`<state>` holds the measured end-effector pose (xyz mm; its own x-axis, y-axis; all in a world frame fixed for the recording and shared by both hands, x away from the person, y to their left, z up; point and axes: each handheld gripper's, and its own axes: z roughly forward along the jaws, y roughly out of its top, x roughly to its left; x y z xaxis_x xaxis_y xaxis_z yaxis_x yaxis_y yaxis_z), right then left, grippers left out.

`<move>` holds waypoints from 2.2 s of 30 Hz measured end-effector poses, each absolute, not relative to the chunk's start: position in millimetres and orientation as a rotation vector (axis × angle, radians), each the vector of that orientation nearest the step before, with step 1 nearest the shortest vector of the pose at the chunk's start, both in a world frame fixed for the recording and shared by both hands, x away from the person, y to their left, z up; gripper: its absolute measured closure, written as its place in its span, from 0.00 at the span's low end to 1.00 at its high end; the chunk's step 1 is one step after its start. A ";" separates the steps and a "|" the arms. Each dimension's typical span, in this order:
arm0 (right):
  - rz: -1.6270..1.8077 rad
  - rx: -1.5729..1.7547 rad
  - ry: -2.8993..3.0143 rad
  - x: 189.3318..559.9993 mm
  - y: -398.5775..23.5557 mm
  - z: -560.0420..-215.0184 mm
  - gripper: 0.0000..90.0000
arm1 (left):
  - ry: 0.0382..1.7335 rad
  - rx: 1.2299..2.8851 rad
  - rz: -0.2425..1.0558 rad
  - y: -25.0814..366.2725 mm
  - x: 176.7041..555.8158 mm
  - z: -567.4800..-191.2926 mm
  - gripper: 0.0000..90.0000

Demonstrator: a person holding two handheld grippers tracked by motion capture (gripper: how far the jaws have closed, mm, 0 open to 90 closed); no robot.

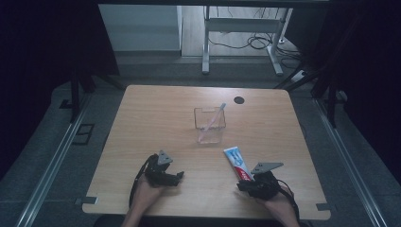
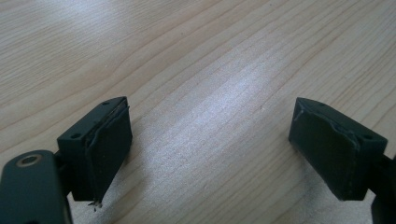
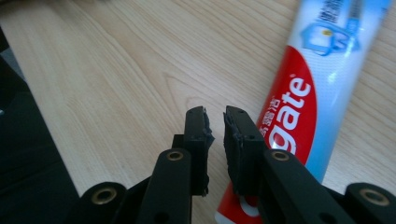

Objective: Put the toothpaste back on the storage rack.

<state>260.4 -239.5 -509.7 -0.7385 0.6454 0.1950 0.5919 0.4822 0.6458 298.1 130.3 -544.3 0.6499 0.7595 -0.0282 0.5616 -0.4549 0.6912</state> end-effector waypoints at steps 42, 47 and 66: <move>0.842 1.153 2.678 301.6 -255.2 -489.4 0.47 | 1.020 2.185 0.374 130.4 298.1 -544.2 0.15; 0.769 1.141 2.713 310.2 -243.8 -496.3 0.44 | 1.020 2.186 0.374 130.4 298.1 -544.2 0.15; 0.599 1.136 2.751 330.2 -218.5 -508.5 0.48 | 1.021 2.185 0.374 130.4 298.1 -544.2 0.15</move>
<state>330.2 -218.5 -508.5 -0.7150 0.6972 0.0516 0.6555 0.6430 0.3960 298.1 130.4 -544.2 0.6502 0.7593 -0.0277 0.5618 -0.4559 0.6904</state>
